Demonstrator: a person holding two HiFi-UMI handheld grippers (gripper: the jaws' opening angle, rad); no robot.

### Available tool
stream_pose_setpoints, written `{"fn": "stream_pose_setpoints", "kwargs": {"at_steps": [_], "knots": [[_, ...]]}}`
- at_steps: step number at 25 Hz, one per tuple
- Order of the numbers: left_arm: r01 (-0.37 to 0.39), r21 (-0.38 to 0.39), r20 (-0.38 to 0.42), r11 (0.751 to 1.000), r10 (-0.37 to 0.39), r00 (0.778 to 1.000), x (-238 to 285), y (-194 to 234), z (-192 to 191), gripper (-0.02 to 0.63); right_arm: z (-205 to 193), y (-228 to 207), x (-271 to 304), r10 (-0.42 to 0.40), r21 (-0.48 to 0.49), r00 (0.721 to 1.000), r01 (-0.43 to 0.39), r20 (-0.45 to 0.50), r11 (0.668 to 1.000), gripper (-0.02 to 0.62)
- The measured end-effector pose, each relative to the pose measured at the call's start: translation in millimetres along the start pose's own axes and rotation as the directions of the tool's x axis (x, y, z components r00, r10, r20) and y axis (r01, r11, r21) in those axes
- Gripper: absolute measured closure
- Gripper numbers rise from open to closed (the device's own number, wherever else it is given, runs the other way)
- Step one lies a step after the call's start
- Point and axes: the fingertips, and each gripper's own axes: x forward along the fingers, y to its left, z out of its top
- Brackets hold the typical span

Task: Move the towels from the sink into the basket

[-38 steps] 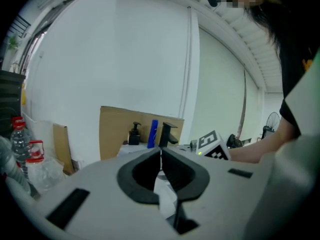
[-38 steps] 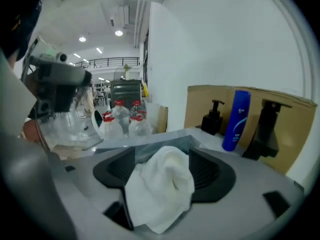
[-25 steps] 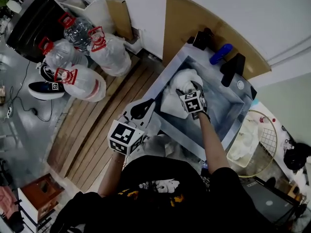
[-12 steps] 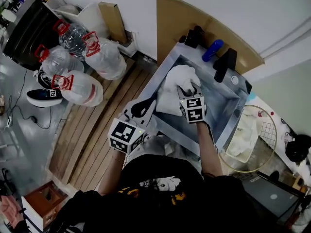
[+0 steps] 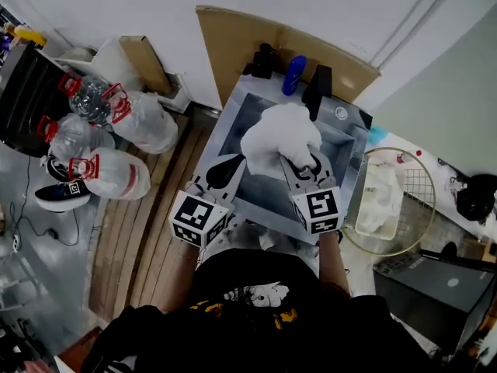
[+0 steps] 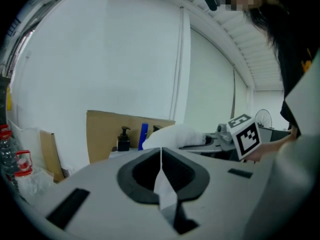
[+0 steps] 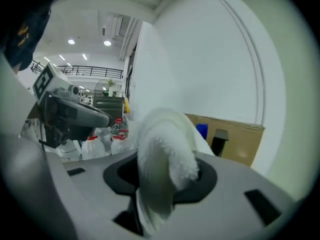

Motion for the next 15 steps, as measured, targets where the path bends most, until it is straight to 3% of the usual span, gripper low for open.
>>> {"fn": "stream_pose_setpoints", "kwargs": {"at_steps": [7, 15], "knots": [[0.117, 0.032, -0.006, 0.993, -0.117, 0.993, 36, -51, 9, 0.595, 9, -39, -70, -0.111, 0.052, 0.992, 0.108, 0.062, 0.993, 0.449], [0.245, 0.076, -0.029, 0.966, -0.244, 0.969, 79, -143, 19, 0.595, -6, -98, -151, -0.224, 0.118, 0.97, 0.213, 0.089, 0.97, 0.449]]}}
